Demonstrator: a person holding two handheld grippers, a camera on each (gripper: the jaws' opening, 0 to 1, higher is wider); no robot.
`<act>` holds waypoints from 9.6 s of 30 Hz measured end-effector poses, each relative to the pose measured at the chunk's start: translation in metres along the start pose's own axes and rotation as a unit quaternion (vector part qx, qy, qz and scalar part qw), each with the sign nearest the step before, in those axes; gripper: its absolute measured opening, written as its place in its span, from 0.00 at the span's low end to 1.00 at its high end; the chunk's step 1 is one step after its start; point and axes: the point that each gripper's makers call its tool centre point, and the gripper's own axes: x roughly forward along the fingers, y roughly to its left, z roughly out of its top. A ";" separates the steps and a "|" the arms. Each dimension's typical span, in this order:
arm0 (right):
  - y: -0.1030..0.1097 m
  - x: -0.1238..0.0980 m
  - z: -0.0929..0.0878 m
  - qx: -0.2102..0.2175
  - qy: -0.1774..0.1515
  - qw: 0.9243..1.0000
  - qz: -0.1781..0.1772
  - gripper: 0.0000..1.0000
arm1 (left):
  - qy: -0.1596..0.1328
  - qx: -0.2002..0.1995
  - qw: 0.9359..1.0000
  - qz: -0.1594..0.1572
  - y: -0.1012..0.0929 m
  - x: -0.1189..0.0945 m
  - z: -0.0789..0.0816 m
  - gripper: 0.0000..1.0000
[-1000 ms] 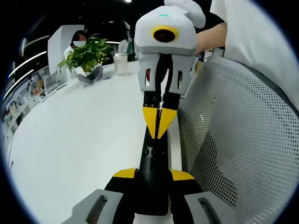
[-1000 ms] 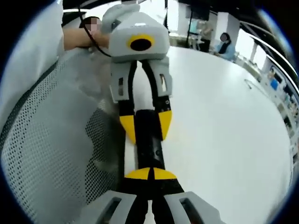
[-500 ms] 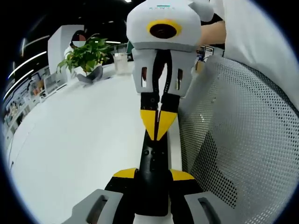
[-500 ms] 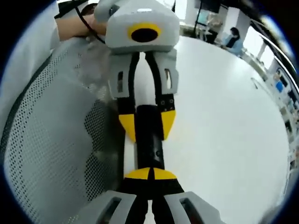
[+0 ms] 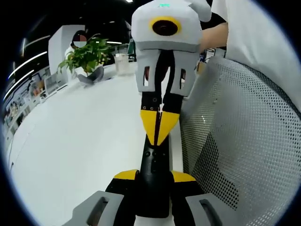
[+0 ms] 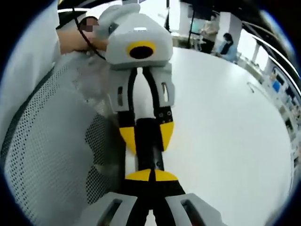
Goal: Press the specified remote control buttons in sequence, fully releasing each button before pressing the next.
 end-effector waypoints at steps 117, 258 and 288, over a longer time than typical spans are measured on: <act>-0.016 0.015 0.013 0.109 0.050 0.991 0.056 0.00 | 0.001 -0.006 1.000 -0.003 0.001 -0.001 0.000 0.24; -0.001 0.021 0.038 0.028 -0.081 0.996 -0.008 0.00 | 0.012 -0.006 1.000 0.015 0.001 0.002 0.000 0.25; -0.001 0.016 0.004 0.017 -0.054 0.998 0.008 0.21 | 0.032 -0.018 0.999 0.017 0.001 0.004 0.002 0.25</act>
